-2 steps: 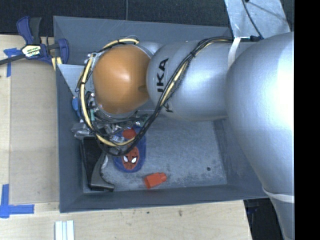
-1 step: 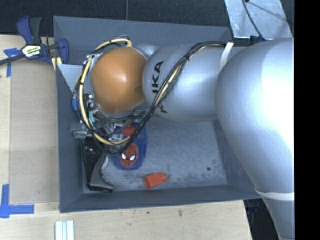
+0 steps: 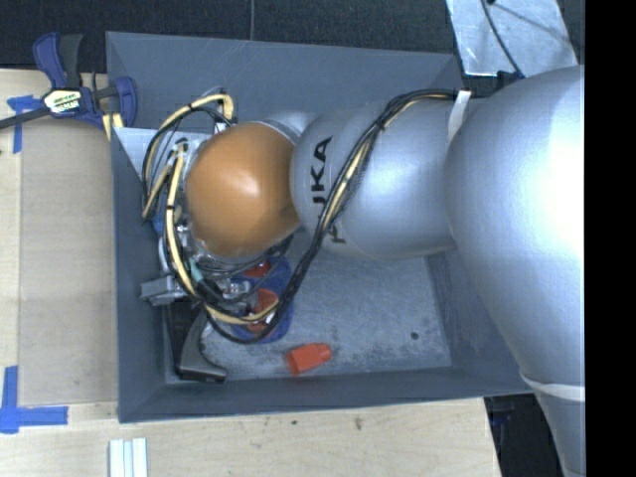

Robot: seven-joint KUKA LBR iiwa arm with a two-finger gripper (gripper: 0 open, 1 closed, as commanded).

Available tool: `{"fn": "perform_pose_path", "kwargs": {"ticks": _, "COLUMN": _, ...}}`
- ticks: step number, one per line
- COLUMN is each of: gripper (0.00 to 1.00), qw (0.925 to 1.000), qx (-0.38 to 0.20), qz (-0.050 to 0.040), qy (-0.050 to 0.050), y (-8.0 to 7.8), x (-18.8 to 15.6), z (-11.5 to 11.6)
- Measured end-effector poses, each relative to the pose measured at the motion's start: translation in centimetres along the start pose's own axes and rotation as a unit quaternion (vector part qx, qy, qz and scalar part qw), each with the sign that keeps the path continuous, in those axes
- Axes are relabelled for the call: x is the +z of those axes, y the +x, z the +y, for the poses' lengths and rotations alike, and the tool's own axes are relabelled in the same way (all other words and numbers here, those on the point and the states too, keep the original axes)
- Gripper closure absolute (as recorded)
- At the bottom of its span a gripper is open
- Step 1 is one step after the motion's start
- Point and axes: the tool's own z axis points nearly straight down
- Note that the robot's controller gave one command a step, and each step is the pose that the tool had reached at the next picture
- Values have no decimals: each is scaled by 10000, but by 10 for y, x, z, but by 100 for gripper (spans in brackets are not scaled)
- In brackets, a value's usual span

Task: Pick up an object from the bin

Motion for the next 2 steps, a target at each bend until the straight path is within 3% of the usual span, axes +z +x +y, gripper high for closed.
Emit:
{"fn": "perform_pose_path", "kwargs": {"ticks": 1, "gripper": 100, "qw": 10000, "qx": -6, "qz": -60, "qy": 25, "y": -5, "x": -3, "z": 0}}
{"fn": "perform_pose_path", "kwargs": {"ticks": 2, "gripper": 100, "qw": 9999, "qx": 13, "qz": 88, "qy": -109, "y": -7, "x": -26, "z": -4}}
